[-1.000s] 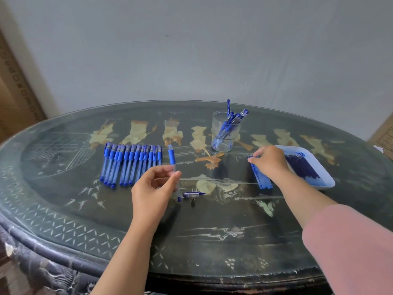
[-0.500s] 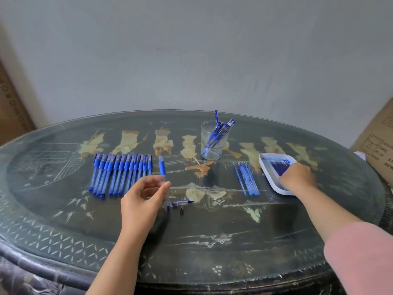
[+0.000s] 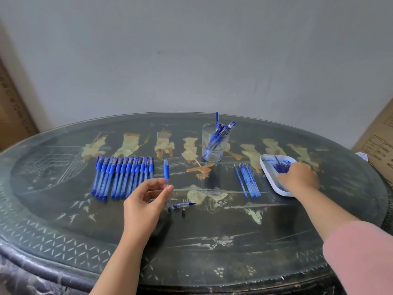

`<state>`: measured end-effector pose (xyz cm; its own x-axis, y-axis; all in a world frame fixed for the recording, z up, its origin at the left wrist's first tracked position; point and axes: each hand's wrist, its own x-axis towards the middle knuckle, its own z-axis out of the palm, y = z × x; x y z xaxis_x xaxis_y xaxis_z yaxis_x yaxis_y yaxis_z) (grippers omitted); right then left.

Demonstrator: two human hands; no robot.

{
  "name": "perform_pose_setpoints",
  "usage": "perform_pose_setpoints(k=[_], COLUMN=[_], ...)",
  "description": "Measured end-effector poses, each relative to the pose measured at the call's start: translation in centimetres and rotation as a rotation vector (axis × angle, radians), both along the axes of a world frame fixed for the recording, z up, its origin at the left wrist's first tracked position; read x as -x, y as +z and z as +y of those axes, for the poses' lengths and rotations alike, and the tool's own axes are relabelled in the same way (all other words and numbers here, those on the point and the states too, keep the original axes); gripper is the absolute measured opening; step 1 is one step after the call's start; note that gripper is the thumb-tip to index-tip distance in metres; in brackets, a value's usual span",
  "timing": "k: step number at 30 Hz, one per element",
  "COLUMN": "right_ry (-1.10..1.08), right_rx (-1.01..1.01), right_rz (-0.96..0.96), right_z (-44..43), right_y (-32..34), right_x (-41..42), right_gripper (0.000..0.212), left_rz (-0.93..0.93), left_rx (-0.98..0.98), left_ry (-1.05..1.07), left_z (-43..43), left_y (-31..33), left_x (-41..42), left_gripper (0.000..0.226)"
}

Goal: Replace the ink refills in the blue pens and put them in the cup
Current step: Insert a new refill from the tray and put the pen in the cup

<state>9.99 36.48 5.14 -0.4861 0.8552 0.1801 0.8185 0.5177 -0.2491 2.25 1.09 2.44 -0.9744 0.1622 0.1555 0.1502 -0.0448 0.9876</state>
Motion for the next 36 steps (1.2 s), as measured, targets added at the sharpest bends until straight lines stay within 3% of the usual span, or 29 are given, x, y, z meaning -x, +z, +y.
perform_pose_setpoints(k=[4,7,9,12,18,26,33,36], right_ry=[0.035,0.183,0.349,0.569,0.675,0.743,0.914,0.95], right_rx=[0.079,0.447,0.767,1.023,1.051,0.93,0.487,0.442], right_rz=[0.671,1.075,1.187,1.134,0.973,0.862,0.624,0.527], right_z=[-3.2,-9.4,-13.7,-19.2,-22.3,-22.1,-21.5,-21.8], right_y=[1.9,4.5,5.8,6.7,6.4,6.1,6.2,5.8], right_x=[0.0,0.4,0.8,1.7,3.0,3.5,4.1,4.2], right_gripper=[0.015,0.005,0.006,0.008,0.005,0.009,0.019,0.019], left_rz=[0.0,0.004,0.008,0.023,0.047,0.091,0.097,0.093], left_rx=[-0.001,0.004,0.012,0.018,0.01,0.039,0.02,0.006], left_ry=[-0.031,-0.039,-0.043,-0.04,-0.043,-0.057,-0.057,-0.045], left_z=[-0.1,-0.2,-0.2,-0.2,-0.1,-0.3,-0.2,-0.2], left_y=[-0.1,0.0,0.0,-0.2,-0.3,-0.4,-0.5,-0.5], left_x=[-0.1,-0.3,-0.4,-0.4,-0.4,-0.2,-0.2,-0.2], left_gripper=[0.014,0.016,0.017,0.018,0.02,0.021,0.021,0.022])
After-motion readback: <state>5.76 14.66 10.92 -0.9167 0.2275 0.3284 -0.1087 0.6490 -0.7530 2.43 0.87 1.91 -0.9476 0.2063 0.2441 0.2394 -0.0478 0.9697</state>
